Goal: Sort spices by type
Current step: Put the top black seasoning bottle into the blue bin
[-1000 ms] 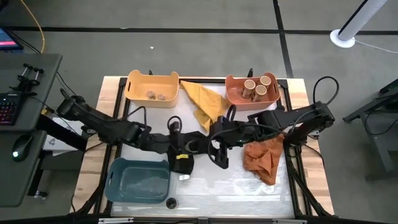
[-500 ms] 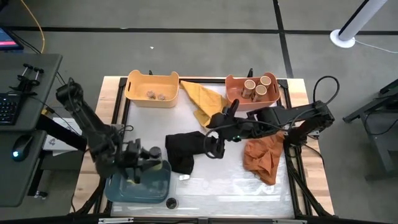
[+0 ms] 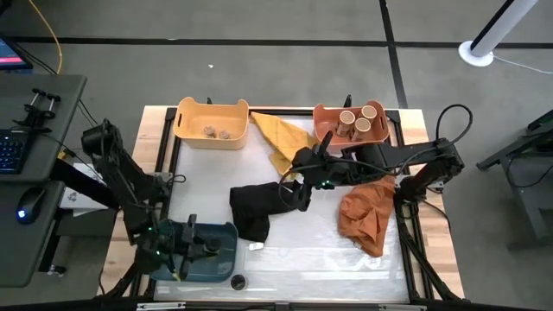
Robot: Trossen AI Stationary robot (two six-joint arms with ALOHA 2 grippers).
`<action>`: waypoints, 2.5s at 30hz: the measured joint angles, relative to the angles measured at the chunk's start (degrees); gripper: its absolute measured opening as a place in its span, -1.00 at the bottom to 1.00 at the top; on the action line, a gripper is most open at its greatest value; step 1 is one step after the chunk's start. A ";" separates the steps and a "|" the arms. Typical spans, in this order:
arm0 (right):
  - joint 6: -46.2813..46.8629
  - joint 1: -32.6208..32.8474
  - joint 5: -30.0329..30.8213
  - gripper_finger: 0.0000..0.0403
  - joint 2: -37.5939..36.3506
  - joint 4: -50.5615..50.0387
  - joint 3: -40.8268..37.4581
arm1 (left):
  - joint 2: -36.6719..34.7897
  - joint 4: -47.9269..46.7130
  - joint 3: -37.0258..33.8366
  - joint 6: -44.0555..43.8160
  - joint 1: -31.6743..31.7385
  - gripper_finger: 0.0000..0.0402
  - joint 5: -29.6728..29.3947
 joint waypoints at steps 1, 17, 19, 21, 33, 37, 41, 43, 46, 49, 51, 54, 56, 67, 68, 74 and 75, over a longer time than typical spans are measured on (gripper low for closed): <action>0.60 -0.20 -0.11 0.14 0.00 -0.09 0.00 | 1.20 -0.22 0.00 0.08 -0.15 -0.55 -0.54; 9.20 -2.48 -0.19 0.14 0.00 -0.22 0.00 | 15.65 3.17 0.02 1.32 -1.35 -0.54 -6.70; 9.98 -2.80 -0.19 0.14 0.00 -0.22 0.00 | 16.32 3.58 -0.01 0.75 -1.35 -0.54 -7.63; 10.38 -2.82 -0.17 0.14 0.00 -0.22 0.00 | 16.41 3.72 -0.53 -1.26 -1.35 -0.52 -7.35; 11.59 -2.82 0.09 0.14 0.00 -0.02 0.00 | 16.37 3.41 -2.80 -0.22 -0.14 -0.04 -3.45; 11.58 -2.82 0.08 0.14 0.00 -0.02 0.00 | 16.40 3.75 -2.80 0.30 0.99 0.10 -1.47; 10.86 -2.82 0.11 0.14 0.00 -0.02 0.00 | 16.19 3.74 -2.80 0.27 1.65 0.18 -0.22; 10.66 -2.82 0.09 0.14 0.00 -0.06 0.00 | 15.69 3.81 -2.80 0.29 1.71 0.20 -0.14; 10.55 -2.82 0.10 0.14 0.00 -0.21 0.00 | 14.55 3.63 -2.80 0.80 1.71 0.22 -0.16; 9.82 -2.82 0.09 0.14 0.00 -0.40 0.00 | 13.58 3.43 -2.80 2.64 1.71 0.22 -0.21; 9.51 -2.82 0.09 0.14 0.00 -0.42 0.00 | 12.80 3.43 -2.78 4.22 1.71 0.22 -0.27; 8.56 -2.82 0.11 0.14 0.00 -0.43 0.00 | 11.80 3.40 -2.78 6.70 1.71 0.22 -0.29; 8.39 -2.82 0.10 0.14 0.00 -0.51 0.00 | 11.69 3.37 -2.78 7.83 1.71 0.22 -0.21; 7.16 -2.82 0.10 0.14 0.00 -0.70 0.00 | 11.71 5.34 -2.73 7.66 3.28 0.22 5.25; 7.07 -2.82 0.11 0.14 0.00 -0.70 0.00 | 11.71 5.44 -2.73 7.91 3.28 0.22 5.72; 7.03 -2.82 0.10 0.14 0.00 -1.06 0.00 | 11.71 5.11 -2.73 6.29 3.46 0.22 8.78; 7.05 -2.82 0.12 0.14 0.00 -1.14 0.00 | 11.71 5.08 -2.73 5.43 3.72 0.22 9.41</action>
